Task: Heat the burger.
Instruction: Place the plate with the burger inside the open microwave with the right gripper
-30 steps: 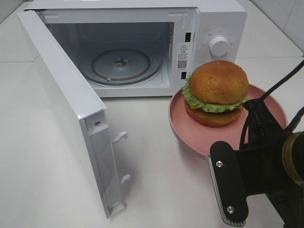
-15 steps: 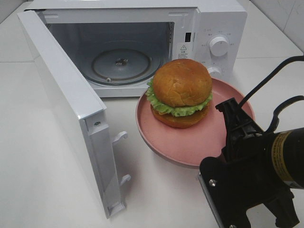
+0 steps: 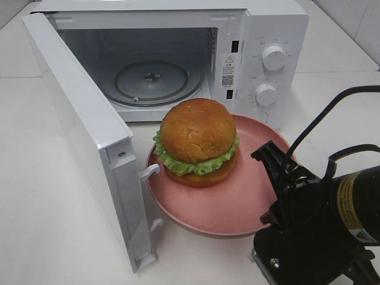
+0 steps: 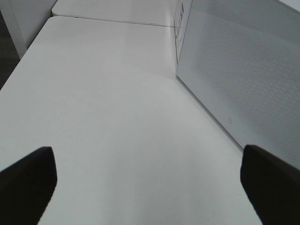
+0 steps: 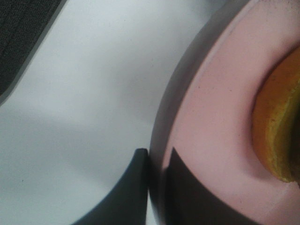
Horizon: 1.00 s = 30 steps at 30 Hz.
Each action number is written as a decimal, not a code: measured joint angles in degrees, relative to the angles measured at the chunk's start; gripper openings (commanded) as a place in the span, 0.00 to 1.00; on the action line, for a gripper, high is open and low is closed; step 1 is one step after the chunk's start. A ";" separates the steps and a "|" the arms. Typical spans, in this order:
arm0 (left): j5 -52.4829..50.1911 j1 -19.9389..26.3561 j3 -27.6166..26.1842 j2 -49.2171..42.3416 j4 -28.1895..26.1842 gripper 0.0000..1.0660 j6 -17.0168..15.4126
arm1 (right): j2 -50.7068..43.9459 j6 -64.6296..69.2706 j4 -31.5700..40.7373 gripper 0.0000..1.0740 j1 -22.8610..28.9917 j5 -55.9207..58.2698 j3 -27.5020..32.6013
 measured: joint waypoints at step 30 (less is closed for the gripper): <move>0.00 0.00 0.00 0.00 0.00 0.94 0.00 | 3.50 -33.80 23.72 0.00 -15.13 -1.60 -6.88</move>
